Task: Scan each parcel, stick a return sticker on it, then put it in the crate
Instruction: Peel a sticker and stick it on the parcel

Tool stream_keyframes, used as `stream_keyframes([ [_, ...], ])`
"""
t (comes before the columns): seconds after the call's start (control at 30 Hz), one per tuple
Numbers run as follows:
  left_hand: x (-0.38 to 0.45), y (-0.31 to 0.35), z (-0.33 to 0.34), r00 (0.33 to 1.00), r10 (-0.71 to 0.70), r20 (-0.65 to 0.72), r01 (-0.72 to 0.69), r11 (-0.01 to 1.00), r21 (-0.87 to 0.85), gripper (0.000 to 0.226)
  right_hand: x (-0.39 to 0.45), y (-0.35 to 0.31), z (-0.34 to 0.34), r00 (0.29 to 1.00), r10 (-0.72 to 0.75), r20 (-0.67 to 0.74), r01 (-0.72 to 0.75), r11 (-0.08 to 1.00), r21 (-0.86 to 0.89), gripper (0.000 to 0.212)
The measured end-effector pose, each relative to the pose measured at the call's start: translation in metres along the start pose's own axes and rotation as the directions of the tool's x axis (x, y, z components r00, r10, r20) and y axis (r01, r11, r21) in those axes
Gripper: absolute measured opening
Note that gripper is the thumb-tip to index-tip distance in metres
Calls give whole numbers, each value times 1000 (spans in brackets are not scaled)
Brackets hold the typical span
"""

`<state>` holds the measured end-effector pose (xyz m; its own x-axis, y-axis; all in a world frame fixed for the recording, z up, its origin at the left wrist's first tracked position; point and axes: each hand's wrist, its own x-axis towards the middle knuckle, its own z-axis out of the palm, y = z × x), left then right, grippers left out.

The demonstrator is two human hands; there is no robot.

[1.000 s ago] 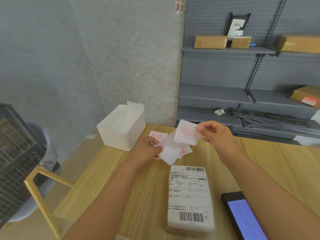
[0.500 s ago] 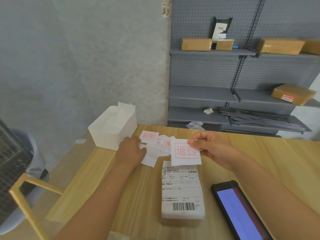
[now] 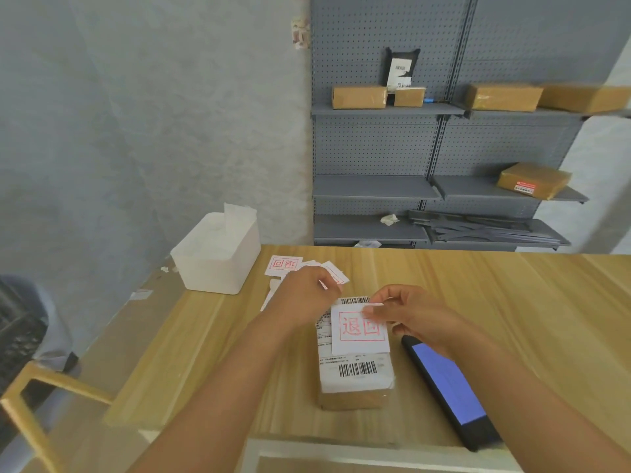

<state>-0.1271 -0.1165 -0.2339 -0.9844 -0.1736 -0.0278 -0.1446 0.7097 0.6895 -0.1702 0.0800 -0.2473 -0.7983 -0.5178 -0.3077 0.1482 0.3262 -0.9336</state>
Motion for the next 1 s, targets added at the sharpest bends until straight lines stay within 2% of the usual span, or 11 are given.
stream_keyframes([
  [0.13, -12, -3, 5, 999, 15, 40, -17, 999, 44, 15, -3, -1, 9, 994, -22, -109, 17, 999, -44, 20],
  [0.3, -20, -4, 8, 998, 37, 44, -41, 995, 96, 15, -3, 1, 19, 949, -157, -274, 66, 947, -314, 25],
  [0.43, -24, -2, 11, 997, 72, 11, -73, 978, 197, 30, -12, 0, 28, 916, -269, -297, 56, 819, -571, 30],
  [0.53, -27, 0, 11, 994, 112, -16, -104, 963, 250, 36, -18, -2, 30, 872, -355, -338, -13, 672, -740, 54],
  [0.57, -28, 2, 11, 991, 130, -22, -120, 958, 259, 36, -19, -3, 31, 849, -411, -333, 24, 659, -752, 56],
  [0.63, -32, 7, 14, 989, 151, -1, -146, 959, 241, 32, -21, -4, 35, 826, -505, -250, 144, 617, -774, 45],
  [0.73, -38, 8, 18, 987, 143, 75, -158, 951, 265, 27, -21, -1, 40, 878, -462, -126, 175, 555, -813, 29],
  [0.8, -40, 1, 13, 991, 121, 54, -131, 950, 285, 26, -24, 2, 36, 896, -410, -169, 106, 568, -816, 25],
  [0.9, -43, -7, 4, 994, 107, -25, -95, 951, 293, 23, -30, 6, 30, 872, -416, -258, 71, 630, -774, 24],
  [1.0, -47, -5, 9, 993, 115, 27, -118, 954, 277, 28, -31, 7, 41, 895, -392, -211, 101, 641, -761, 28],
])
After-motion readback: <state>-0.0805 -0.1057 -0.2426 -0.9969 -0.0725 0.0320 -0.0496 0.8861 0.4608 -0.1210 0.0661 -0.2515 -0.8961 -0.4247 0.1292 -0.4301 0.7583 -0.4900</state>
